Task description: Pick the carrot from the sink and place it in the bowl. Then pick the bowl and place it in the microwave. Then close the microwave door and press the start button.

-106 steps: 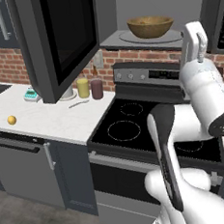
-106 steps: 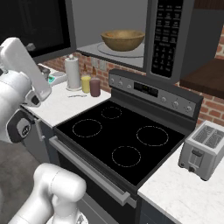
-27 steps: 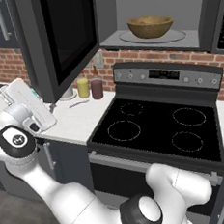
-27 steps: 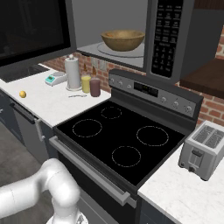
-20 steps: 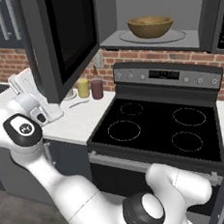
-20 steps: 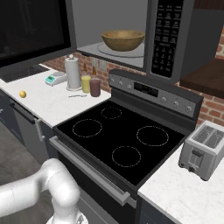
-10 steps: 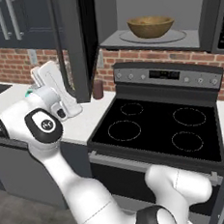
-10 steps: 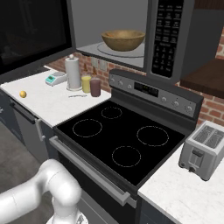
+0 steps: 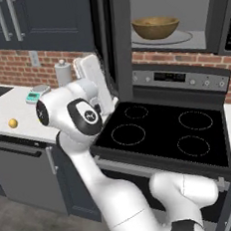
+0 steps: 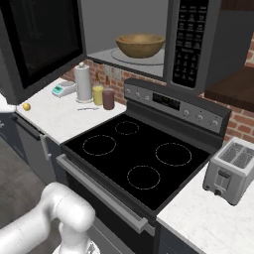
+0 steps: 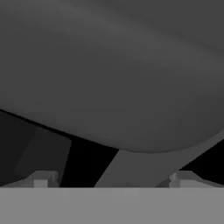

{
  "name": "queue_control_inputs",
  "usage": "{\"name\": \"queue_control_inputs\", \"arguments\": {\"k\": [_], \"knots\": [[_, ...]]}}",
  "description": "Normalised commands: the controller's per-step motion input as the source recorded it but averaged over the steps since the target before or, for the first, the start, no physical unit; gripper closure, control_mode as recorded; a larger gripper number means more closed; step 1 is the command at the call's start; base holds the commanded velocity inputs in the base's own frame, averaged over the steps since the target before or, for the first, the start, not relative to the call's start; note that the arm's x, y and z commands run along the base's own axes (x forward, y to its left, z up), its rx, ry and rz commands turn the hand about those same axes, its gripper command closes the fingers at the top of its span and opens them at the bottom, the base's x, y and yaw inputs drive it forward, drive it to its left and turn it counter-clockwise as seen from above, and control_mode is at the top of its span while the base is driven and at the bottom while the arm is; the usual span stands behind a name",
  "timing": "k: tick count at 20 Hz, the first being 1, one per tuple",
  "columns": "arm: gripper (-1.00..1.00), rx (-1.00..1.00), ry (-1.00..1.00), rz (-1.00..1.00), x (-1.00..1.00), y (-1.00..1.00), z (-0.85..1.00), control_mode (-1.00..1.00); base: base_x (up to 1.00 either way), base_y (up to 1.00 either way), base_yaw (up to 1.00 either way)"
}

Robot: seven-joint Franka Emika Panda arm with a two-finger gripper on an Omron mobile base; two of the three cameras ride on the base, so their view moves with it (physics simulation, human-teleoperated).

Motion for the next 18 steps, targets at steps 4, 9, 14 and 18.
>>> {"name": "queue_control_inputs", "arguments": {"k": [4,9,14,18], "knots": [[-1.0,0.19,-0.01,0.0,0.0,-1.0,0.58,-1.0,0.0,0.0,0.0],[-1.0,0.19,0.0,0.0,0.01,-0.95,0.48,-1.0,0.0,0.0,0.0],[-1.0,0.17,0.0,0.0,0.1,-0.89,0.47,-1.0,0.0,0.0,0.0],[-1.0,0.16,0.0,0.0,0.3,-0.81,0.47,-1.0,0.0,0.0,0.0]]}}
